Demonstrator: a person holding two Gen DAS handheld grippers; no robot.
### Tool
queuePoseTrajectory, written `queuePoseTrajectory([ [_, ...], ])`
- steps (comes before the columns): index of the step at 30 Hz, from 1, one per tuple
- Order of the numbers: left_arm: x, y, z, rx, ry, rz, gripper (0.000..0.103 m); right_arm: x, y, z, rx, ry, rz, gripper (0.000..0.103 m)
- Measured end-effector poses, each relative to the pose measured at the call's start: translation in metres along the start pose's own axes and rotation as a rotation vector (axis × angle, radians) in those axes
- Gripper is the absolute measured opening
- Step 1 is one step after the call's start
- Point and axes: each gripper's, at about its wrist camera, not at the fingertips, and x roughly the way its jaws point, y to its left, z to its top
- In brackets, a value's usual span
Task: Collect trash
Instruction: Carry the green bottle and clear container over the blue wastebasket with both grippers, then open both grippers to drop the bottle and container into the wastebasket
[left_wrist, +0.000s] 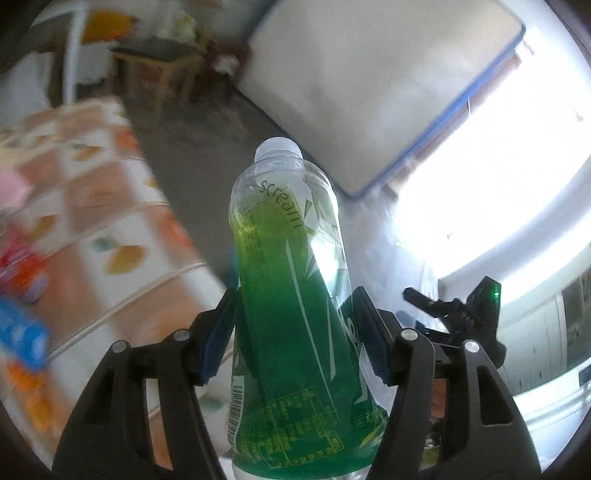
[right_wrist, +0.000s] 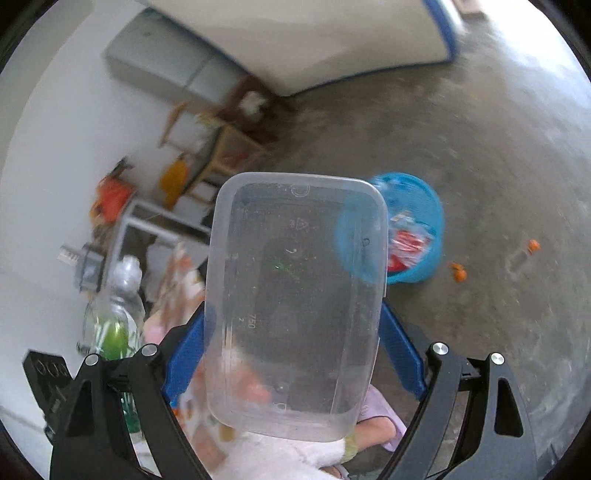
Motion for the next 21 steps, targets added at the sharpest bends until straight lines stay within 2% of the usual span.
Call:
queuePoseTrajectory([
  [6, 0.118, -0.026, 0.031, 0.017, 0.213, -0.003, 0.060, 0.030, -0.054, 0.011, 0.111, 0.027, -0.038, 0.085],
  [11, 0.205, -0.041, 0.060, 0.019, 0.290, -0.018, 0.062, 0.049, -0.084, 0.023, 0.165, 0.032, -0.070, 0.085],
  [13, 0.224, -0.043, 0.067, 0.036, 0.272, -0.018, 0.082, 0.056, -0.091, 0.029, 0.172, 0.029, -0.086, 0.085],
  [15, 0.231, -0.038, 0.073, 0.027, 0.229, -0.001, 0.083, 0.063, -0.099, 0.033, 0.179, 0.034, -0.103, 0.085],
  [18, 0.224, -0.024, 0.076, -0.040, 0.208, -0.036, 0.083, 0.072, -0.112, 0.036, 0.181, 0.045, -0.125, 0.085],
  [21, 0.196, -0.013, 0.074, -0.035, 0.167, -0.020, 0.083, 0.085, -0.119, 0.038, 0.182, 0.065, -0.139, 0.085],
])
